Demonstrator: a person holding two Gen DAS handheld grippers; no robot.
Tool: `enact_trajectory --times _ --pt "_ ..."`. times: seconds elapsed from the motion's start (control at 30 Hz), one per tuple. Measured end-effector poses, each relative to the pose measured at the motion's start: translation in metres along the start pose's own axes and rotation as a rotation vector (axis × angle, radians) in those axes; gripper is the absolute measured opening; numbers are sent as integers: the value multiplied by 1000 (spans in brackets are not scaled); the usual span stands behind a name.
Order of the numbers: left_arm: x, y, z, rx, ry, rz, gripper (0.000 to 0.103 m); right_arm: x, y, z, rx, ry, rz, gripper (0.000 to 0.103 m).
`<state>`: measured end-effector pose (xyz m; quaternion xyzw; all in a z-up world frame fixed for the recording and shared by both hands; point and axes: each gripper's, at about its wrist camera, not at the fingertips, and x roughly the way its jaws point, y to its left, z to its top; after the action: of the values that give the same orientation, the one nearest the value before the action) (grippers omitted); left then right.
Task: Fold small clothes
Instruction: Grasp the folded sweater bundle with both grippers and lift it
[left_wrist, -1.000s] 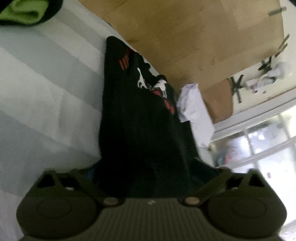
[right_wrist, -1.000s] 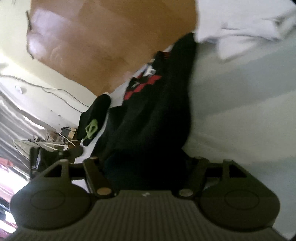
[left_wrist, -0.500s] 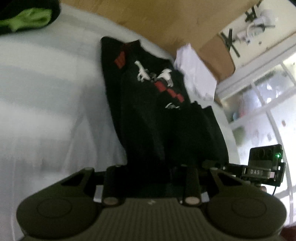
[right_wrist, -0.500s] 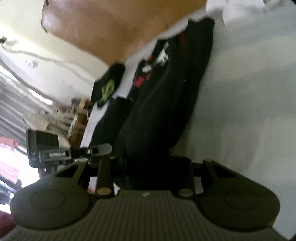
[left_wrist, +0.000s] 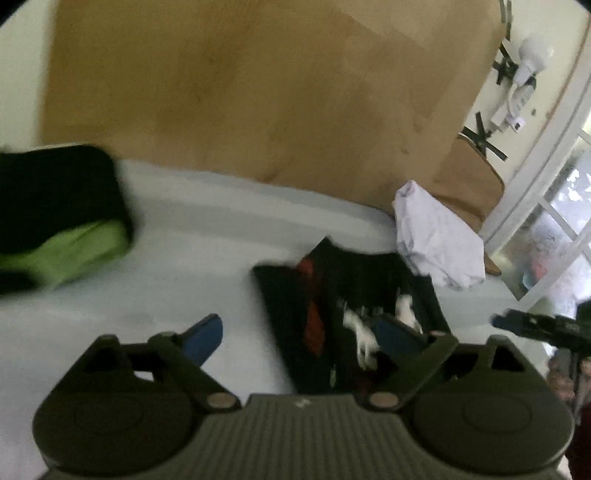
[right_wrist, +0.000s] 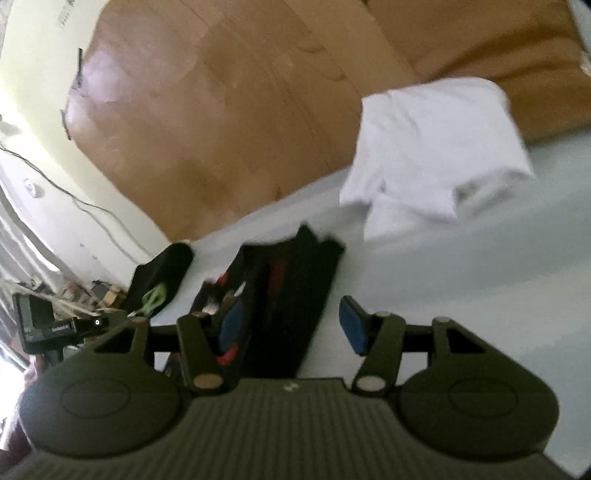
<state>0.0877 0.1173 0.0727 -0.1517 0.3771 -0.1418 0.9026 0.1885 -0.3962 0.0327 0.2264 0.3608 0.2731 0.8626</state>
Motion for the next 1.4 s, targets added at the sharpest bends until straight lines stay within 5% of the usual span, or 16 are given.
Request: enact_trajectory --times 0.27,0.37,0.4,0.43,0.5,0.57,0.8,1.03,1.23,1.4 --pt "109 15 33 19 91 -46 100 103 -9 31 -144 123 -21 63" --pt "119 2 30 92 76 -23 88 125 1 30 -238 154 -15 60" --pt "123 -6 31 125 73 -4 76 130 6 28 -274 164 -15 38" --pt "126 -12 32 157 74 13 52 135 10 26 -300 178 -23 28" --pt "127 -18 32 200 87 56 24 135 17 24 -317 167 -51 23" --pt "127 -20 36 182 116 39 16 124 25 24 -315 130 -41 21" --pt "43 -42 31 193 -28 -24 10 37 80 15 -390 -6 77 21" --pt "-79 -65 -36 262 -178 -95 10 -66 129 -69 -606 -30 193 21" --pt "-136 -73 -117 247 -176 -159 10 -118 124 -155 -706 50 228 12" --pt "-135 -72 -182 163 -95 -205 10 -112 98 -198 -665 102 152 12"
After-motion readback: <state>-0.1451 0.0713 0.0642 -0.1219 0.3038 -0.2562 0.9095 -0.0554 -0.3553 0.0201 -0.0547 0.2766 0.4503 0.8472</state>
